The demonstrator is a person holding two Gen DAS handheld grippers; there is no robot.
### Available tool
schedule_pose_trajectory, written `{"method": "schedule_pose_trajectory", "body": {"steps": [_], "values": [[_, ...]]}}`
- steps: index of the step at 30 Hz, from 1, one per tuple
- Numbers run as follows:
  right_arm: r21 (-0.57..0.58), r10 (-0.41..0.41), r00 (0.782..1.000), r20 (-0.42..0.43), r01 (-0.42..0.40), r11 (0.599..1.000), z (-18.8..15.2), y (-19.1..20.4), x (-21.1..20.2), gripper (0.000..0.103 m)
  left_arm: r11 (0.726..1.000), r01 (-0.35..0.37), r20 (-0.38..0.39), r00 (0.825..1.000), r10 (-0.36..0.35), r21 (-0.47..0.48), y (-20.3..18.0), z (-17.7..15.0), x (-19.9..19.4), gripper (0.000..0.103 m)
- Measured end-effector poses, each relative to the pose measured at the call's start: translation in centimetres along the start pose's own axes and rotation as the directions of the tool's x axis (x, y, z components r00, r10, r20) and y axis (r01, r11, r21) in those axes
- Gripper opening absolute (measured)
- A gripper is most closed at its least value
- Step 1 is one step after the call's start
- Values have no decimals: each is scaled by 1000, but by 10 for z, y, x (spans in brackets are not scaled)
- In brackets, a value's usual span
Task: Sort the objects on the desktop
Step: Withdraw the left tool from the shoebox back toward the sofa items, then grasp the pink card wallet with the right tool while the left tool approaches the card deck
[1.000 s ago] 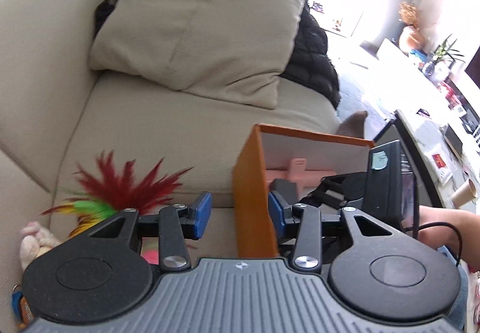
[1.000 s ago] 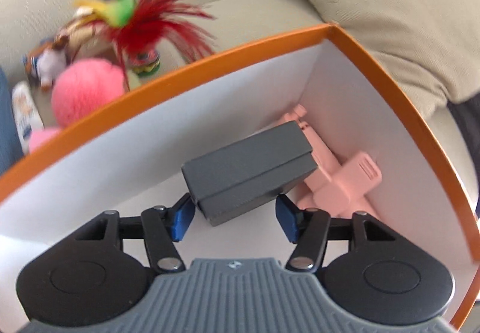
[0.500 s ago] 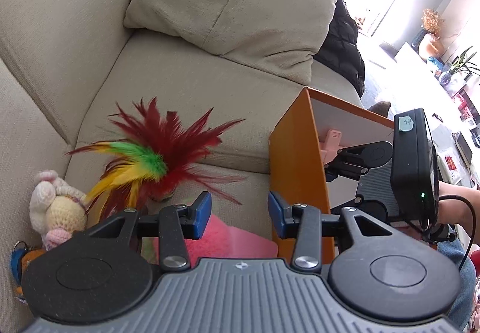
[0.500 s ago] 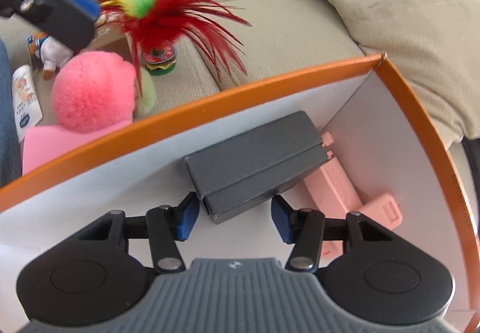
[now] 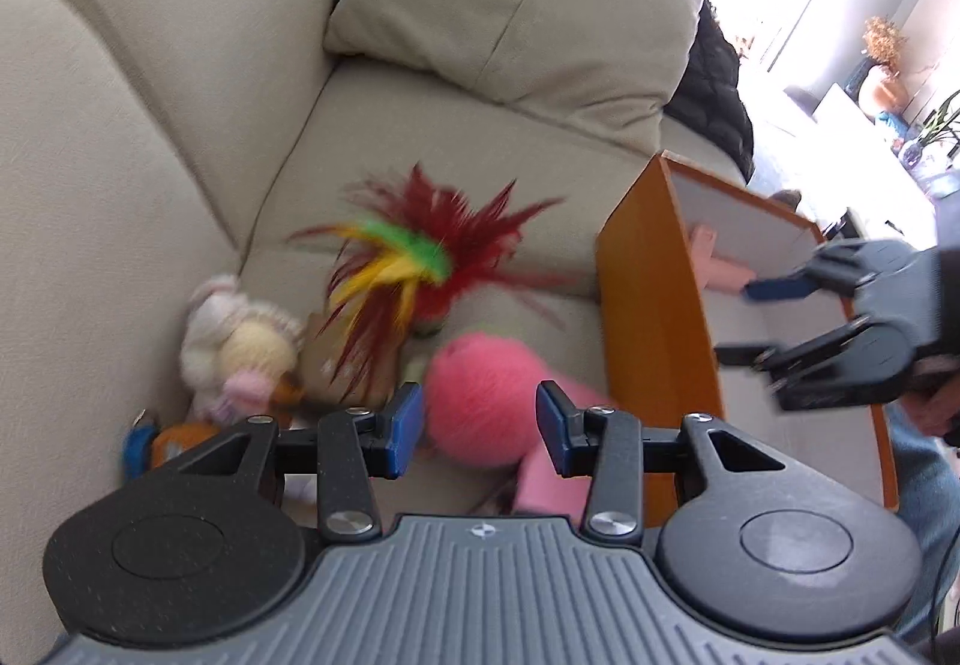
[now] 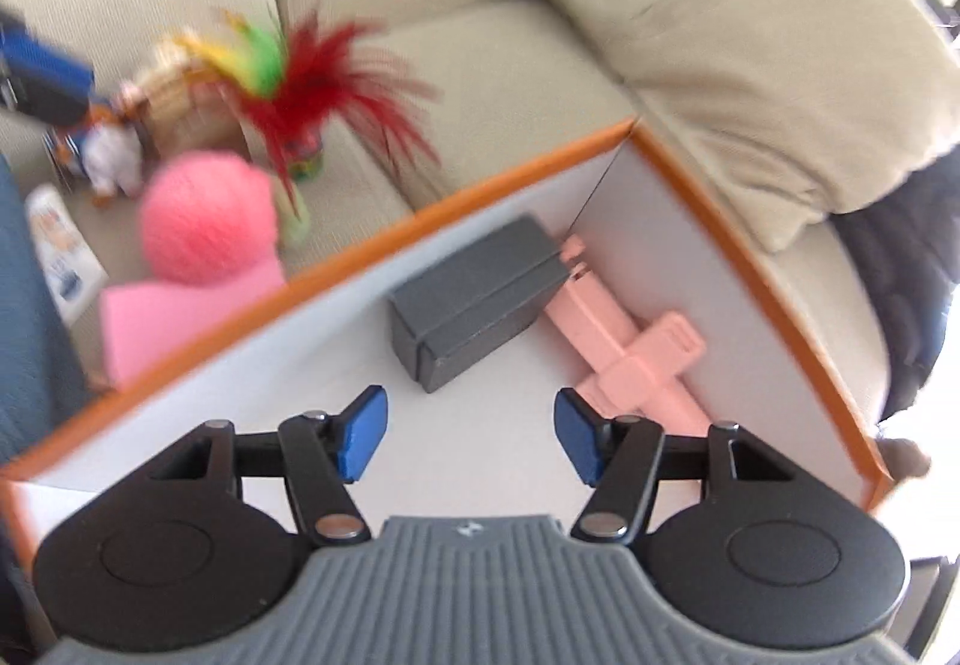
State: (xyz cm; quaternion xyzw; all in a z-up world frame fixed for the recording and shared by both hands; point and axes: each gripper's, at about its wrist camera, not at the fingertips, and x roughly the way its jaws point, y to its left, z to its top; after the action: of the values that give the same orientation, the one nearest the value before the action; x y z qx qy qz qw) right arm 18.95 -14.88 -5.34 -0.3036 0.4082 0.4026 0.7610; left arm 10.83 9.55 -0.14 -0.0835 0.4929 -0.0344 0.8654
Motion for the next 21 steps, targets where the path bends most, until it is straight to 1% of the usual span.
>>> {"method": "schedule_pose_trajectory", "body": {"steps": [2, 4, 6, 8, 12, 14, 16, 19, 21], "values": [[40, 10, 999, 34, -11, 999, 2, 8, -28, 64, 1000, -20, -22, 1000, 20, -1, 6, -12, -2, 48], [54, 43, 997, 68, -47, 997, 6, 22, -51, 64, 999, -39, -45, 998, 39, 2, 8, -24, -1, 48], [28, 75, 994, 80, -78, 997, 11, 44, -65, 64, 999, -43, -59, 997, 42, -12, 11, -36, -2, 48], [-29, 105, 993, 62, -103, 994, 19, 70, -71, 64, 999, -41, -61, 997, 40, -27, 14, -45, -7, 48], [-160, 98, 995, -3, -97, 982, 33, 120, -52, 64, 999, -28, -42, 999, 26, -40, 21, -57, -21, 48], [-195, 91, 995, -42, -98, 976, 38, 137, -36, 64, 999, -37, -43, 998, 35, -37, 25, -60, -24, 48], [-217, 89, 991, -103, -110, 970, 43, 149, -16, 64, 998, -44, -47, 998, 43, -37, 30, -62, -24, 48], [-229, 41, 982, -182, -83, 970, 49, 162, 12, 64, 998, -32, -56, 998, 29, -46, 36, -64, -21, 48], [-227, 18, 975, -220, -69, 971, 52, 165, 29, 64, 999, -24, -63, 998, 21, -48, 38, -64, -17, 48]]}}
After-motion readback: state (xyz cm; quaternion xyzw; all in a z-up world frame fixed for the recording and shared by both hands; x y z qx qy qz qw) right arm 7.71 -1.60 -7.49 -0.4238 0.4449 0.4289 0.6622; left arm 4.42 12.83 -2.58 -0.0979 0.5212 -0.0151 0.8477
